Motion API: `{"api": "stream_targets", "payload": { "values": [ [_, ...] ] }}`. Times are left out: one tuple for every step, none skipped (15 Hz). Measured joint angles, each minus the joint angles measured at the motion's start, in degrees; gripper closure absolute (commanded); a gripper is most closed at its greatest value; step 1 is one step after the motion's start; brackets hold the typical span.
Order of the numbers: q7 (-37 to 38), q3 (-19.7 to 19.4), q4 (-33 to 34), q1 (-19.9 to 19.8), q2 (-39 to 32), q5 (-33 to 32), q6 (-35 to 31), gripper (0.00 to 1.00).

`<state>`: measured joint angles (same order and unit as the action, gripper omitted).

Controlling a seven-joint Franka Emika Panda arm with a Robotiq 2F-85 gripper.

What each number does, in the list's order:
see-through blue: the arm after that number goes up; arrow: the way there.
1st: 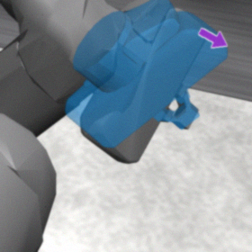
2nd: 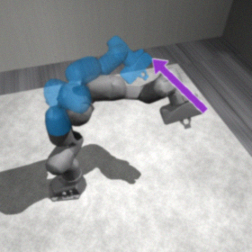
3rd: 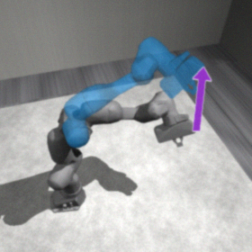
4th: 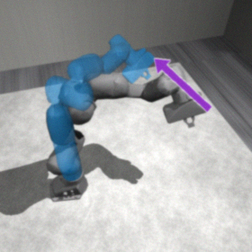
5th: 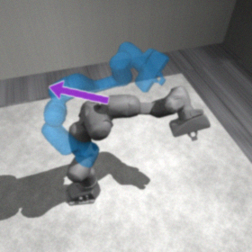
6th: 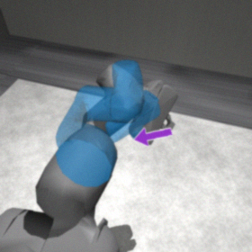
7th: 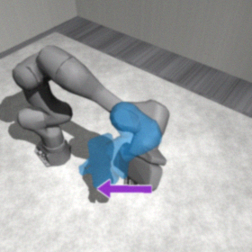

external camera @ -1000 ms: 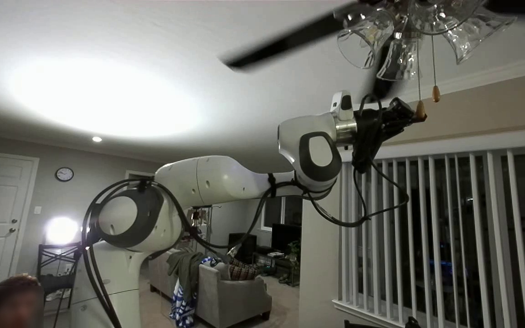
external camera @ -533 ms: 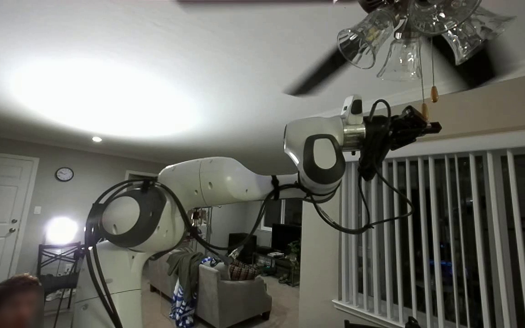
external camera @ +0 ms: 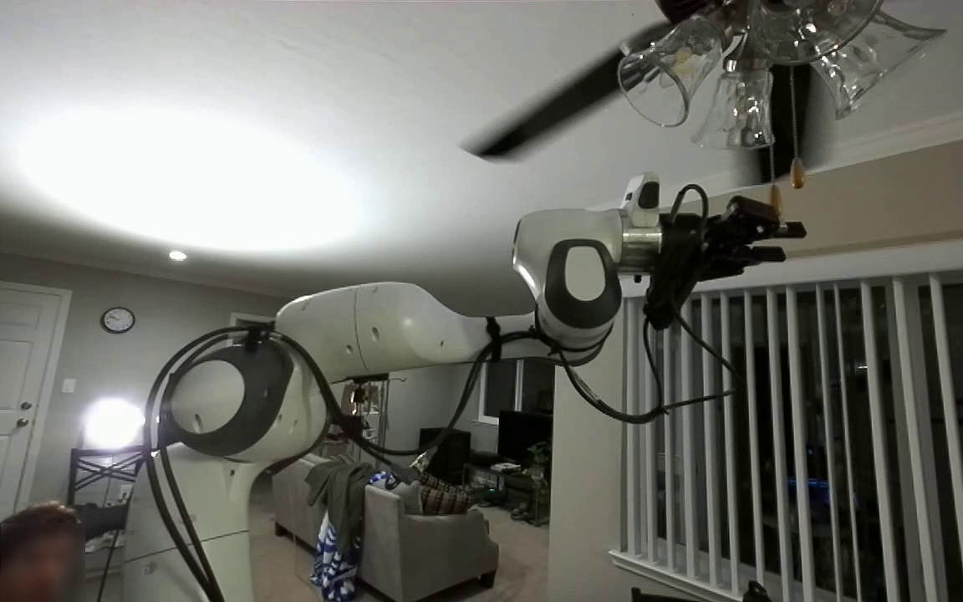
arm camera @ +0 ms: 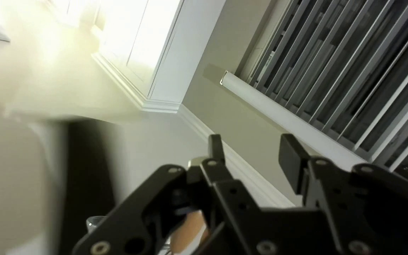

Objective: Turn on the lights on the chandelier.

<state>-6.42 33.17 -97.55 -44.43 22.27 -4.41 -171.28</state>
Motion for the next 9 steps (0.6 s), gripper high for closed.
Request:
{"api": "stream_targets", "payload": {
  "values": [
    [0.3, -2.7, 0.0, 3.5, 0.0, -0.9, 1.0, 0.15],
    [0.7, -5.5, 0.1, 7.1, 0.1, -1.8, 1.8, 0.09],
    [1.3, -8.0, 0.2, 10.2, 0.3, -2.9, 2.4, 0.04],
    [2.1, -10.4, 0.3, 13.0, 0.5, -4.0, 2.8, 0.01],
    [2.3, -11.4, 0.6, 14.2, 0.7, -4.0, 2.9, 0.0],
    [2.3, -11.5, 1.0, 14.2, 1.0, -4.0, 2.9, 0.0],
    [2.3, -11.5, 1.4, 14.1, 1.2, -4.0, 3.0, 0.0],
    [2.4, -11.2, 1.9, 13.9, 1.3, -4.0, 3.1, 0.0],
    [2.5, -10.8, 2.4, 13.6, 1.3, -4.0, 3.2, 0.0]
  ]
}}
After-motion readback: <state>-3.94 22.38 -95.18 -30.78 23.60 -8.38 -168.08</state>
